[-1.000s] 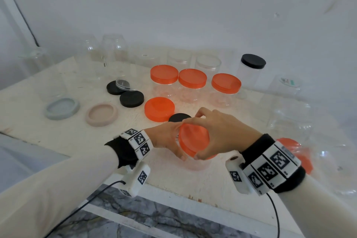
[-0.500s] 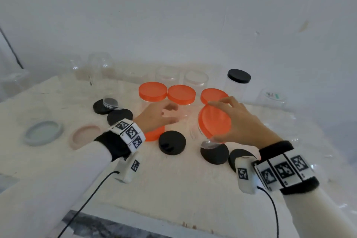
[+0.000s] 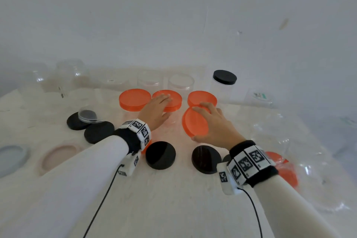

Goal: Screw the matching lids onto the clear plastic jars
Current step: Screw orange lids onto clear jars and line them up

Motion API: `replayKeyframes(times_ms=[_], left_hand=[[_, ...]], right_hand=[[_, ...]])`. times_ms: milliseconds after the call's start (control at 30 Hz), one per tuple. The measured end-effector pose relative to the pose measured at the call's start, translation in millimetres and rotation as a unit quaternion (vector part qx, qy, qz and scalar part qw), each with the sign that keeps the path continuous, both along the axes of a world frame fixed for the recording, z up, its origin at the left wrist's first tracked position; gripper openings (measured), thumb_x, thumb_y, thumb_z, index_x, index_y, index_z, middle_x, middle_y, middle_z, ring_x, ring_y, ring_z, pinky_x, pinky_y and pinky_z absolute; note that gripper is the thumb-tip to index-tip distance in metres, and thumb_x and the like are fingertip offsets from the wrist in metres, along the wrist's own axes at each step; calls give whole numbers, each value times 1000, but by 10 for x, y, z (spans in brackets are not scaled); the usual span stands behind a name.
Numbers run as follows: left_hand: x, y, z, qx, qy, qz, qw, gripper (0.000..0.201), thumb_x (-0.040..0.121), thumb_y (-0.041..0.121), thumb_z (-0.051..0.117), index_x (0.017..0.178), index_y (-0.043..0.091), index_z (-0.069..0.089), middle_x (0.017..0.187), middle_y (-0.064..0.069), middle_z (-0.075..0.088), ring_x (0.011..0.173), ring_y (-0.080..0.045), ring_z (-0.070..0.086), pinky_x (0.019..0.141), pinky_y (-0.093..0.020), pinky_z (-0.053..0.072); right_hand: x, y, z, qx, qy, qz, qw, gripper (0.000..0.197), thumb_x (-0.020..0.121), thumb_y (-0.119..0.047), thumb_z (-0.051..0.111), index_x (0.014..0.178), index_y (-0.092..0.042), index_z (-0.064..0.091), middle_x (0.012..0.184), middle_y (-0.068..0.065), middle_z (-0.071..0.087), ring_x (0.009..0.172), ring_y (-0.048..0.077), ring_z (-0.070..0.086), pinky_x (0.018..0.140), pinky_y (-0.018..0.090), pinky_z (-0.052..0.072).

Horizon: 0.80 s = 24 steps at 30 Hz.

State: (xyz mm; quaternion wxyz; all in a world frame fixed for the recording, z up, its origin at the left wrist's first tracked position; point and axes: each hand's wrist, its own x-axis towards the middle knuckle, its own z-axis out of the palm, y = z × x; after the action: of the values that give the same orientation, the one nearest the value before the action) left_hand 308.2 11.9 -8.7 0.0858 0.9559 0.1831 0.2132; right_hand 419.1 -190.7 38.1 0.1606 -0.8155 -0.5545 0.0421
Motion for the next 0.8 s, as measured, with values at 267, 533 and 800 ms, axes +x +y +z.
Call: replayKeyframes(times_ms=[267,533,800], left_hand=[[74,49,11,-18,-42,13,999,36,92,18,55,127,11,55,137,-4,50,129,-20,42,103,-31,31],[52,69,3,-44,-51,4,998,36,91,17,58,126,11,56,137,-3,51,129,-19,42,104,-29,30],[59,86,-17,-56,-40,2,998,38,92,18,56,129,13,54,140,-2,48,133,-19,37,109,-33,27]], right_hand=[[68,78,-63,-24,-2,53,998,83,78,-39,70,147,-24,26,155,-2,5,142,20,1,114,40,18],[74,165,-82,-34,-17,76,996,60,86,-29,61,141,-17,40,150,0,28,137,19,20,112,39,25],[80,157,-83,-42,-38,97,994,54,91,-29,58,141,-18,40,147,0,33,134,17,29,106,30,31]])
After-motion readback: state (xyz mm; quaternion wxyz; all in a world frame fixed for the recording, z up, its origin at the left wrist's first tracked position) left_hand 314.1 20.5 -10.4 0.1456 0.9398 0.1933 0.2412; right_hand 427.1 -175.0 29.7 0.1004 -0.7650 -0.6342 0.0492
